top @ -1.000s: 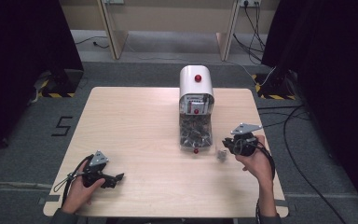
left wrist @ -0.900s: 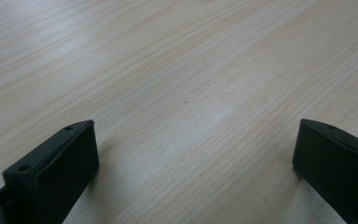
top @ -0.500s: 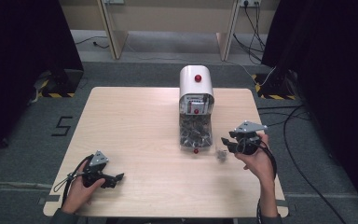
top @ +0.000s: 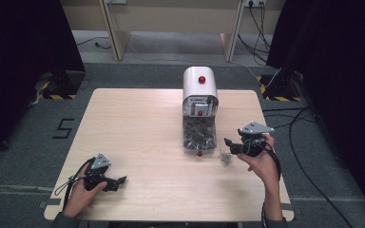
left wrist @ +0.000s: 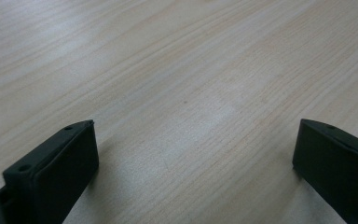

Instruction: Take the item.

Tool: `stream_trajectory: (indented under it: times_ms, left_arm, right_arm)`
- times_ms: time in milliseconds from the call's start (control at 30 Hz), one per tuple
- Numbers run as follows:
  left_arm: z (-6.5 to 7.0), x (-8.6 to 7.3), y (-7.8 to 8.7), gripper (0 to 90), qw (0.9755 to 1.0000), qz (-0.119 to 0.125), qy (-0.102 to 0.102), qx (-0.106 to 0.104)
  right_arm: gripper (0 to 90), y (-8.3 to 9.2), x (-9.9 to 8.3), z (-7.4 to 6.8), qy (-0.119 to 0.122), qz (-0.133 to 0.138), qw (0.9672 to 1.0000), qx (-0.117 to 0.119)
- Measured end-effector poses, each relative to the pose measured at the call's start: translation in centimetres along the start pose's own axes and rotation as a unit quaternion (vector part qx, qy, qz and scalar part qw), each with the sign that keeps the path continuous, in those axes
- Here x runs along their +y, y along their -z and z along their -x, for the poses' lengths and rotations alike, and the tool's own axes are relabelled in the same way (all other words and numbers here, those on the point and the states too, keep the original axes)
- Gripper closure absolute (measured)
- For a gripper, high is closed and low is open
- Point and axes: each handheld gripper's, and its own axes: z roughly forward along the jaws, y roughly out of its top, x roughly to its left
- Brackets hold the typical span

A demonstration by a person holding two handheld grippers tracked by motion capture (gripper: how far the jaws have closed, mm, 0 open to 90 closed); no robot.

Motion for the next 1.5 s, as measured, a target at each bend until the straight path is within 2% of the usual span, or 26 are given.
stream_trajectory:
  times_ms: [233,833,1167,1500]
  left_arm:
    - [0.0,0.0,0.0,0.0,1.0,0.0,0.0,0.0]
    - [0.0,0.0,0.0,0.0,1.0,0.0,0.0,0.0]
    - [0.0,0.0,0.0,0.0,1.0,0.0,0.0,0.0]
    - [0.0,0.0,0.0,0.0,1.0,0.0,0.0,0.0]
  right_arm:
    - [31.6,-0.1,-0.2,0.2,-0.013,0.014,0.9998,-0.003]
    - [30.1,0.8,-1.0,0.4,-0.012,0.02,0.9997,-0.01]
    - [28.1,1.8,-0.8,0.0,-0.011,0.038,0.9992,-0.006]
    - [28.0,1.9,-1.7,0.1,-0.014,0.028,0.9995,-0.007]
